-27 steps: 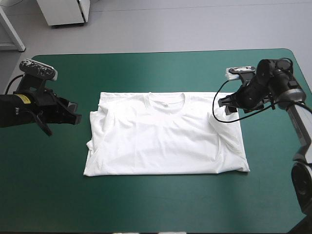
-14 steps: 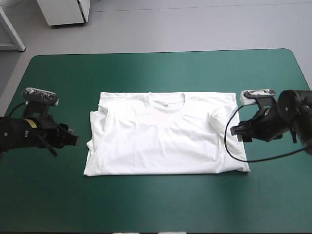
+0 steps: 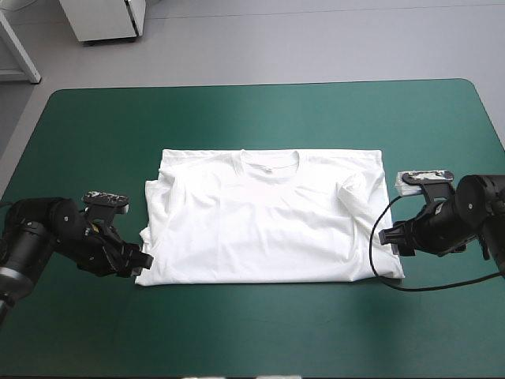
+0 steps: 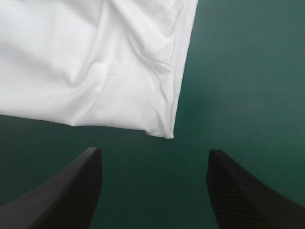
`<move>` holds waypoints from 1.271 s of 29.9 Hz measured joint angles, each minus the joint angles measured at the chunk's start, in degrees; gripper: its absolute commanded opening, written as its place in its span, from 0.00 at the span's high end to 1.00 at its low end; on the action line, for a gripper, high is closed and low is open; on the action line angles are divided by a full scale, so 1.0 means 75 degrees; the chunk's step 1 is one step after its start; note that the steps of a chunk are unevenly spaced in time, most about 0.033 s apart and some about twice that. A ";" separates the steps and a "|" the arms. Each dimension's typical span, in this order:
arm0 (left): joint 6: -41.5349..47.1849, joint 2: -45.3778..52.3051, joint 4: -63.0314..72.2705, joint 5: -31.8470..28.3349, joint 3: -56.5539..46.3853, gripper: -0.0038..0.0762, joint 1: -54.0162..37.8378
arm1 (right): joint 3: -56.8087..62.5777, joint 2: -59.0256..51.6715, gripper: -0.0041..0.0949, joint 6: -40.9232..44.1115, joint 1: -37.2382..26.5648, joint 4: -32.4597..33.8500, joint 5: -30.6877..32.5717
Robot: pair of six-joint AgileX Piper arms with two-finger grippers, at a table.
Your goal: Fold the cloth
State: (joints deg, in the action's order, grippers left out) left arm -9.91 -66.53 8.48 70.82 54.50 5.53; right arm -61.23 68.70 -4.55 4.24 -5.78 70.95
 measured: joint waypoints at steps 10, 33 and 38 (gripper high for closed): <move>-0.0228 -0.1880 0.0180 -0.0712 0.0000 0.41 0.0000 | 0.0007 0.0732 0.35 -0.0155 -0.0002 0.0282 -0.0152; -0.0358 -0.2375 0.0106 -0.1434 -0.0818 0.42 0.0000 | 0.0049 0.1217 0.35 -0.0177 -0.0039 0.0480 -0.0231; -0.0336 -0.2295 0.0180 -0.1606 -0.0905 0.55 0.0000 | 0.0067 0.1220 0.35 -0.0177 -0.0039 0.0480 -0.0246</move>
State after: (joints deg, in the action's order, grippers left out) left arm -12.43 -83.75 9.83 58.77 47.71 5.53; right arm -60.73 77.84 -5.87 3.95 -2.18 69.10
